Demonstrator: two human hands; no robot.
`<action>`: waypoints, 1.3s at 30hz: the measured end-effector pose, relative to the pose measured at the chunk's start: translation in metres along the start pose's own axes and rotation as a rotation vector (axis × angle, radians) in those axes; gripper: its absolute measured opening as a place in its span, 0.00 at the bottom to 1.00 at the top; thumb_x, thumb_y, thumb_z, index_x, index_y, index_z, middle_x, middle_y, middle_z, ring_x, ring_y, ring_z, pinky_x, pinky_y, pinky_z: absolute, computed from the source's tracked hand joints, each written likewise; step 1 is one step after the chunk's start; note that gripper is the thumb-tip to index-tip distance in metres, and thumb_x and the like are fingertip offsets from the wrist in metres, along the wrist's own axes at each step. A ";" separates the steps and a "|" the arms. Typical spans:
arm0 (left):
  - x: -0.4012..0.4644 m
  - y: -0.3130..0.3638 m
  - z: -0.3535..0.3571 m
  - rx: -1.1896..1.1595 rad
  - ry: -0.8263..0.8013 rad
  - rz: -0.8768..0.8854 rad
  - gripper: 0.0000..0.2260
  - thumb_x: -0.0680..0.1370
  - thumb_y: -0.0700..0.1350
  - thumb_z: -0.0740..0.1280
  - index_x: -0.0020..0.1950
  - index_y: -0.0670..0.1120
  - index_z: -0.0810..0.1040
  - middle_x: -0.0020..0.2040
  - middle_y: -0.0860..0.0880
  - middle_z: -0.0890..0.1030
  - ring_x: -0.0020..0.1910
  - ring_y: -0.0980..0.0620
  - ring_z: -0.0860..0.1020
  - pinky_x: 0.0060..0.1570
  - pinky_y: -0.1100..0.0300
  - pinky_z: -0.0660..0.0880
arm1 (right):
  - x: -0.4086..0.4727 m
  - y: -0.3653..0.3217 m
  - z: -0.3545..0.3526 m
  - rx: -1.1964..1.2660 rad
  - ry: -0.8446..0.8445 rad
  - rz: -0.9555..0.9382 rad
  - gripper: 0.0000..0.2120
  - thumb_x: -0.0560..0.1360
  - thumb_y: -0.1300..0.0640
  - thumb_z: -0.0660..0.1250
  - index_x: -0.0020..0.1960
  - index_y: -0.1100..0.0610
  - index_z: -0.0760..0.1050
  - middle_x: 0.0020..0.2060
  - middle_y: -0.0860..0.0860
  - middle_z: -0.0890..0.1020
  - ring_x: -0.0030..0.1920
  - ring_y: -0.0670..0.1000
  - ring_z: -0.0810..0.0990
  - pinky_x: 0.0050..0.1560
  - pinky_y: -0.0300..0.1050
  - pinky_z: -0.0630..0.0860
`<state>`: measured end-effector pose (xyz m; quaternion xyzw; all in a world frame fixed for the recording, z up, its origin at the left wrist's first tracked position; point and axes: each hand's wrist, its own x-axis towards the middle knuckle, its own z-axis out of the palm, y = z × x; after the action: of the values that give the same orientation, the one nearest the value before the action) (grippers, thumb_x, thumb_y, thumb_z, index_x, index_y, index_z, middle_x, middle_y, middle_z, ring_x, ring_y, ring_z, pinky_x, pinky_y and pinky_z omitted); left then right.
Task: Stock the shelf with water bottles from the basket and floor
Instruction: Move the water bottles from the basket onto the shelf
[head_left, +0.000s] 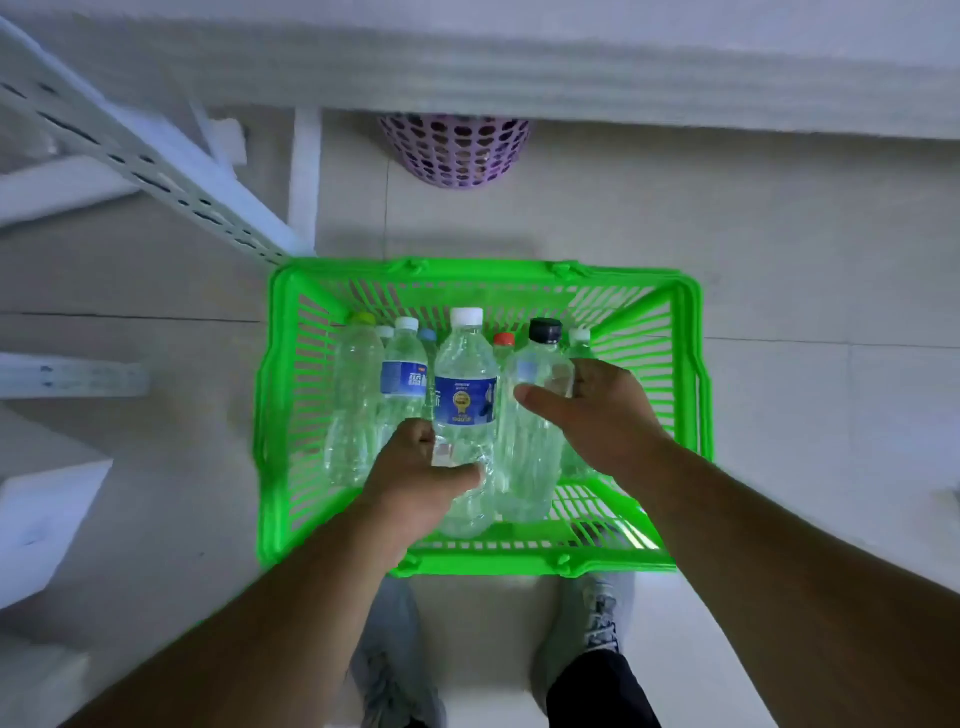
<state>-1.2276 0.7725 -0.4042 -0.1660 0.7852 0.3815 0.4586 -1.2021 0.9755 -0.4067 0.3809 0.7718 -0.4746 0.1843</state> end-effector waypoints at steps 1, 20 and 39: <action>-0.018 0.010 -0.011 -0.023 0.001 0.030 0.32 0.59 0.56 0.77 0.60 0.50 0.74 0.56 0.50 0.80 0.54 0.52 0.80 0.53 0.54 0.78 | -0.014 -0.017 -0.011 0.010 0.013 -0.025 0.25 0.61 0.33 0.75 0.47 0.52 0.82 0.39 0.46 0.86 0.40 0.47 0.85 0.43 0.47 0.80; -0.525 0.228 -0.221 -0.109 0.080 0.633 0.21 0.69 0.37 0.78 0.57 0.51 0.78 0.51 0.53 0.85 0.50 0.58 0.83 0.53 0.59 0.78 | -0.452 -0.373 -0.287 0.087 0.231 -0.499 0.22 0.66 0.38 0.76 0.50 0.53 0.80 0.39 0.52 0.84 0.39 0.50 0.83 0.44 0.49 0.80; -0.698 0.254 -0.197 -0.245 0.336 0.775 0.17 0.67 0.39 0.77 0.53 0.52 0.81 0.45 0.54 0.86 0.45 0.57 0.84 0.48 0.59 0.79 | -0.606 -0.423 -0.373 0.183 0.239 -0.744 0.22 0.63 0.39 0.77 0.52 0.50 0.82 0.43 0.44 0.87 0.41 0.44 0.85 0.46 0.47 0.82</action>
<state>-1.1333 0.7284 0.3571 0.0279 0.8022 0.5833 0.1245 -1.1065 0.9409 0.4149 0.1425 0.8277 -0.5280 -0.1257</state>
